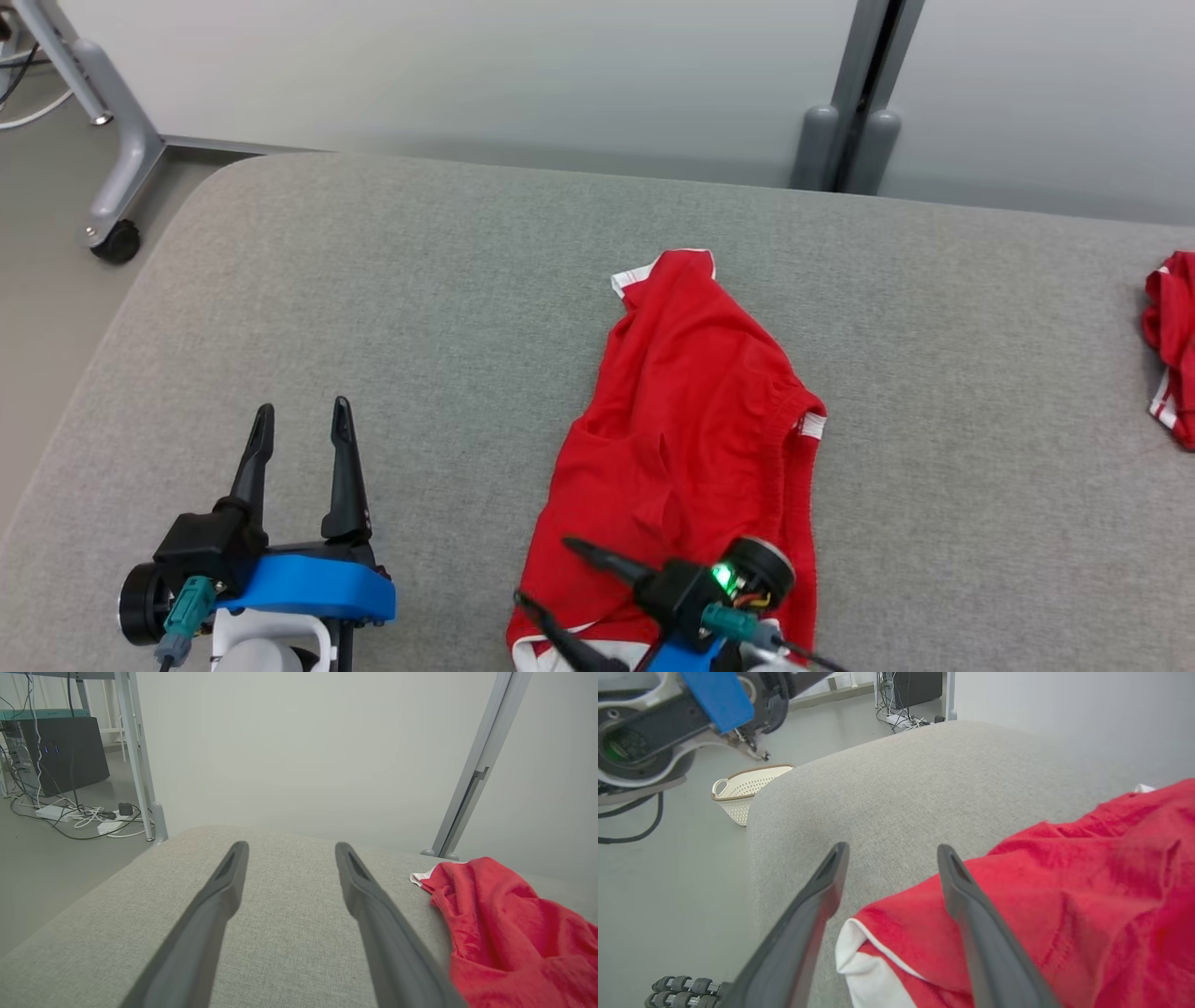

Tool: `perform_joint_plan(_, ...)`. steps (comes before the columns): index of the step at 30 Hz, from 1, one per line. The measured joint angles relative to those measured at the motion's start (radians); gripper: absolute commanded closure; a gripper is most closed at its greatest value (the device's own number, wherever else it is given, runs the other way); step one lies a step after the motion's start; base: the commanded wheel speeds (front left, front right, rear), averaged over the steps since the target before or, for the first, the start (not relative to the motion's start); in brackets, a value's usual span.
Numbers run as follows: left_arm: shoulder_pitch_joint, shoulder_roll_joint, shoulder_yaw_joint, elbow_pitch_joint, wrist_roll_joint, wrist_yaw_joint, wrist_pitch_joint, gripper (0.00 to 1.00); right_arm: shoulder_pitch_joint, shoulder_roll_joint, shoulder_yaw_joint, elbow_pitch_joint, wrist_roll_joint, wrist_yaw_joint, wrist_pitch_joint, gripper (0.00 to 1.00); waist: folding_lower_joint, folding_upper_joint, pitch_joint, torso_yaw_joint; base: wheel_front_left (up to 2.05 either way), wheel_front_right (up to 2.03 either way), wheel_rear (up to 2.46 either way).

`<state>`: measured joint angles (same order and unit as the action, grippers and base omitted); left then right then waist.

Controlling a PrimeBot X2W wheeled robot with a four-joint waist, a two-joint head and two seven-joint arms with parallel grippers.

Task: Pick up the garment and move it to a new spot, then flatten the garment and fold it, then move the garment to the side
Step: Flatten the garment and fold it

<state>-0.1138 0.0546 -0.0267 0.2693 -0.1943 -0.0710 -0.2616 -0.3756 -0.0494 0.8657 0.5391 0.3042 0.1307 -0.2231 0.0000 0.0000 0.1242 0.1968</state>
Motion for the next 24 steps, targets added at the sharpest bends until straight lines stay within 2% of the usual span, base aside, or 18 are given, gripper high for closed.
perform_joint_plan(4, 0.006, -0.001, 0.008, -0.002, 0.000, 0.000, 0.000, 0.00, -0.014, 0.000, -0.082, -0.011, -0.035, 0.000, -0.017, 0.00, 0.0000, 0.0000, -0.007, -0.023, 0.00, 0.00, 0.00)
perform_joint_plan(10, 0.009, -0.002, 0.021, -0.012, 0.003, 0.000, 0.000, 0.00, -0.009, -0.012, -0.300, -0.057, -0.124, 0.000, -0.025, 0.00, 0.0000, 0.0000, -0.015, -0.058, 0.00, 0.00, 0.00)
perform_joint_plan(17, 0.026, -0.002, 0.039, -0.017, 0.014, -0.002, 0.000, 0.00, 0.093, -0.040, -0.546, -0.137, -0.189, 0.000, -0.007, 0.00, 0.0000, 0.0000, -0.027, -0.093, 0.00, 0.00, 0.00)
perform_joint_plan(24, 0.028, -0.002, 0.039, -0.018, 0.020, -0.009, 0.000, 0.00, 0.215, -0.026, -0.754, -0.220, -0.223, 0.000, 0.002, 0.00, 0.0000, 0.0000, -0.035, -0.113, 0.00, 0.00, 0.00)
